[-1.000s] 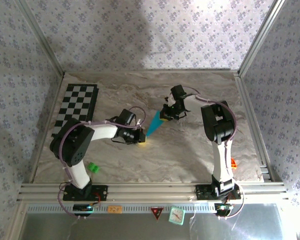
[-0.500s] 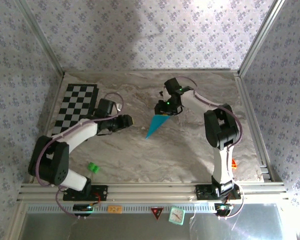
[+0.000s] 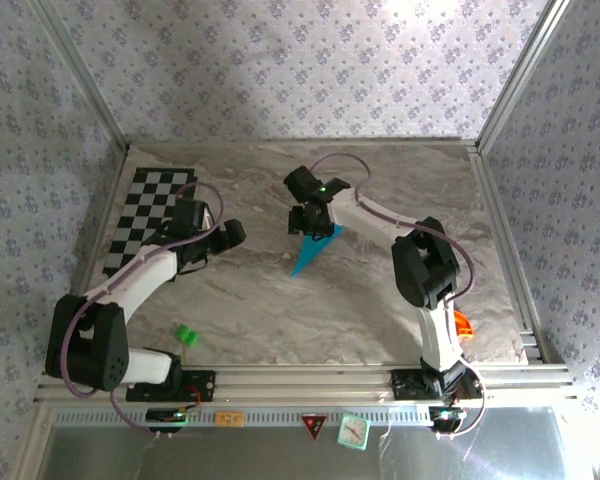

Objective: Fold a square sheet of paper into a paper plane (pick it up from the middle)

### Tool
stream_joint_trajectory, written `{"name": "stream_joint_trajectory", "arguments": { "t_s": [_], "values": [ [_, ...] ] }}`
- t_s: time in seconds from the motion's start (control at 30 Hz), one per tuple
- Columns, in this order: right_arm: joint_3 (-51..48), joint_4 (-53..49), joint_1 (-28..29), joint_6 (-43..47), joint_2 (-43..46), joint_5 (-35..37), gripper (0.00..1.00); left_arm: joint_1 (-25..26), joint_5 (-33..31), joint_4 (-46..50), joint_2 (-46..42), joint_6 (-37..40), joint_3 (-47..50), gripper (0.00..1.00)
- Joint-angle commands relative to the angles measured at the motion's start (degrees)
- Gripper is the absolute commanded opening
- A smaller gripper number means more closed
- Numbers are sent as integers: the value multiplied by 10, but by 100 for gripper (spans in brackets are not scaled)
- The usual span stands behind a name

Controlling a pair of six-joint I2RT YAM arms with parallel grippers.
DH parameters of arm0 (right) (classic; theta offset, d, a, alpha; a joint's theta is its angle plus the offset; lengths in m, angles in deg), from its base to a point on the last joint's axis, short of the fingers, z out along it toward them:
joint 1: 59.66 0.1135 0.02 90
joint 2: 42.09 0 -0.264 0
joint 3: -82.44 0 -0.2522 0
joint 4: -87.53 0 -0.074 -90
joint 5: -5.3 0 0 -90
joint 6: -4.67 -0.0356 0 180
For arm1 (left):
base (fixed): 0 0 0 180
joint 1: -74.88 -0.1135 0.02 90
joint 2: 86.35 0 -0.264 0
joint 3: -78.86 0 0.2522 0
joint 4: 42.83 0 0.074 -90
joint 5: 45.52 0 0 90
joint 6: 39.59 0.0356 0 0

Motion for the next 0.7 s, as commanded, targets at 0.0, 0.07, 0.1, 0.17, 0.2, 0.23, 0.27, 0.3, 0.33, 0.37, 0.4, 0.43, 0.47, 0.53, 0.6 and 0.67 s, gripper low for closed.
{"name": "stream_joint_trajectory", "arguments": {
  "t_s": [0.0, 0.07, 0.1, 0.17, 0.2, 0.23, 0.27, 0.3, 0.33, 0.37, 0.4, 0.43, 0.47, 0.53, 0.6, 0.67],
  "values": [
    [24, -47, 6, -57, -32, 54, 62, -8, 4, 5, -18, 13, 7, 100],
    [33, -54, 7, -63, -43, 62, 63, -10, 13, 4, -18, 15, 9, 100],
    [38, -59, 8, -64, -50, 66, 64, -11, 19, 7, -16, 14, 7, 100],
    [54, -69, 10, -59, -66, 74, 66, -13, 33, 8, -10, 18, 6, 100],
    [65, -77, 10, -55, -76, 77, 68, -13, 39, 8, -6, 20, 6, 100],
    [76, -82, 13, -46, -86, 83, 68, -13, 45, 6, -3, 21, 7, 100],
    [86, -88, 15, -41, -95, 90, 70, -13, 48, 6, 0, 21, 8, 100],
    [97, -101, 19, -39, -103, 100, 72, -14, 52, 5, 2, 21, 9, 99],
    [106, -113, 22, -38, -110, 110, 74, -13, 55, 4, 3, 21, 9, 100],
    [109, -120, 25, -39, -115, 116, 74, -13, 57, 4, 4, 21, 11, 100],
    [111, -122, 27, -41, -118, 122, 74, -13, 57, 4, 5, 22, 11, 100],
    [109, -125, 27, -45, -119, 127, 74, -13, 57, 4, 6, 22, 12, 100],
    [106, -126, 27, -51, -118, 131, 74, -13, 56, 5, 7, 23, 10, 100],
    [98, -129, 27, -61, -113, 142, 72, -13, 57, 7, 9, 25, 9, 100],
    [88, -126, 27, -66, -105, 151, 70, -13, 60, 7, 13, 26, 7, 100],
    [82, -124, 26, -70, -101, 155, 69, -13, 64, 6, 18, 26, 5, 100]
  ]
}}
